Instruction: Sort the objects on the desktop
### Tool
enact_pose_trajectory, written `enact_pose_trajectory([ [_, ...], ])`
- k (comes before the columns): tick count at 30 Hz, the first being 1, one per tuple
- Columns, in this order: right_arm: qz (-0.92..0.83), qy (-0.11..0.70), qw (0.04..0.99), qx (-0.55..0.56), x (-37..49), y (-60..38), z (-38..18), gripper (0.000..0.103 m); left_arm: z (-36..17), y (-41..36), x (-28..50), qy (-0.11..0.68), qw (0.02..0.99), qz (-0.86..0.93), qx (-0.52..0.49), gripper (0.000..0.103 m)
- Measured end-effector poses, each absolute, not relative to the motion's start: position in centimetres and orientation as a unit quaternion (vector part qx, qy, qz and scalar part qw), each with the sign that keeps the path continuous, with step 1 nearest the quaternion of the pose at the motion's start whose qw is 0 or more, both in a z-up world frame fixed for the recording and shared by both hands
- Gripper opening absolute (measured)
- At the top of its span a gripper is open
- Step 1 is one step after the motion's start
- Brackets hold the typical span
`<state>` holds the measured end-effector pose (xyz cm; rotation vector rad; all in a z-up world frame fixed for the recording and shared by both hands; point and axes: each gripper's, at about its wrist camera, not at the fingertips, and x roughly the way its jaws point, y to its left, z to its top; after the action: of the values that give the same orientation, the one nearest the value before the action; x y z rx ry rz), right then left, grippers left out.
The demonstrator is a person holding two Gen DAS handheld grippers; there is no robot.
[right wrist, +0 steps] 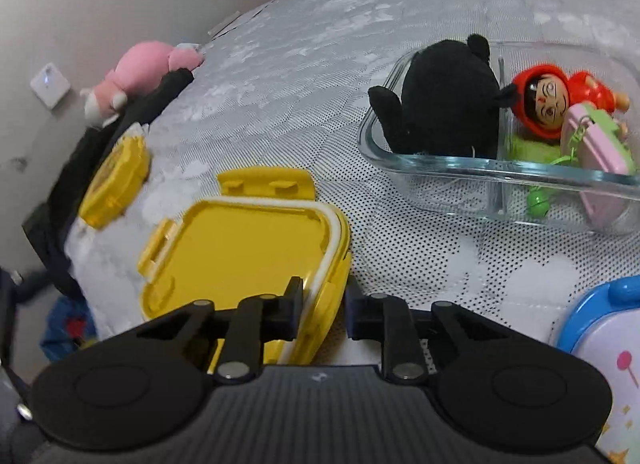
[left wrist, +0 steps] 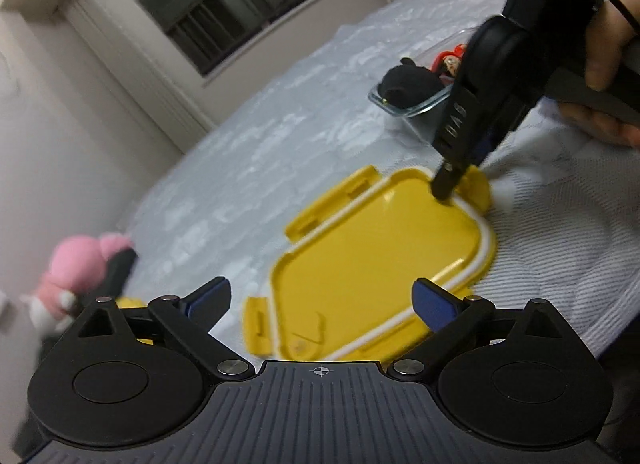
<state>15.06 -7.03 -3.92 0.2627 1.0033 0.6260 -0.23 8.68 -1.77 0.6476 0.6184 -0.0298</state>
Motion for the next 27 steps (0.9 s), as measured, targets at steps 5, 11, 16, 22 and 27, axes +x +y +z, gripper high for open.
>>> enact_pose_trajectory([
  [5, 0.318, 0.452, 0.824, 0.126, 16.0, -6.8, -0.2, 0.017, -0.9, 8.0, -1.3, 0.277, 0.899, -0.002, 0.339, 0.101],
  [11, 0.348, 0.428, 0.83, 0.082, 15.9, -4.1, 4.7, 0.017, 0.7, 6.3, -3.4, 0.254, 0.903, -0.004, 0.347, 0.103],
  [16, 0.36, 0.412, 0.835, 0.062, 15.1, -2.4, 6.7, 0.017, -0.3, 4.0, -3.5, 0.241, 0.895, -0.008, 0.374, 0.103],
  [22, 0.374, 0.411, 0.829, 0.06, 14.2, -1.9, 7.6, 0.017, -1.9, 3.0, -0.5, 0.247, 0.893, 0.014, 0.375, 0.103],
  [27, 0.386, 0.411, 0.824, 0.056, 13.9, -2.1, 7.8, 0.017, -3.7, 3.3, 2.1, 0.223, 0.882, 0.068, 0.41, 0.103],
])
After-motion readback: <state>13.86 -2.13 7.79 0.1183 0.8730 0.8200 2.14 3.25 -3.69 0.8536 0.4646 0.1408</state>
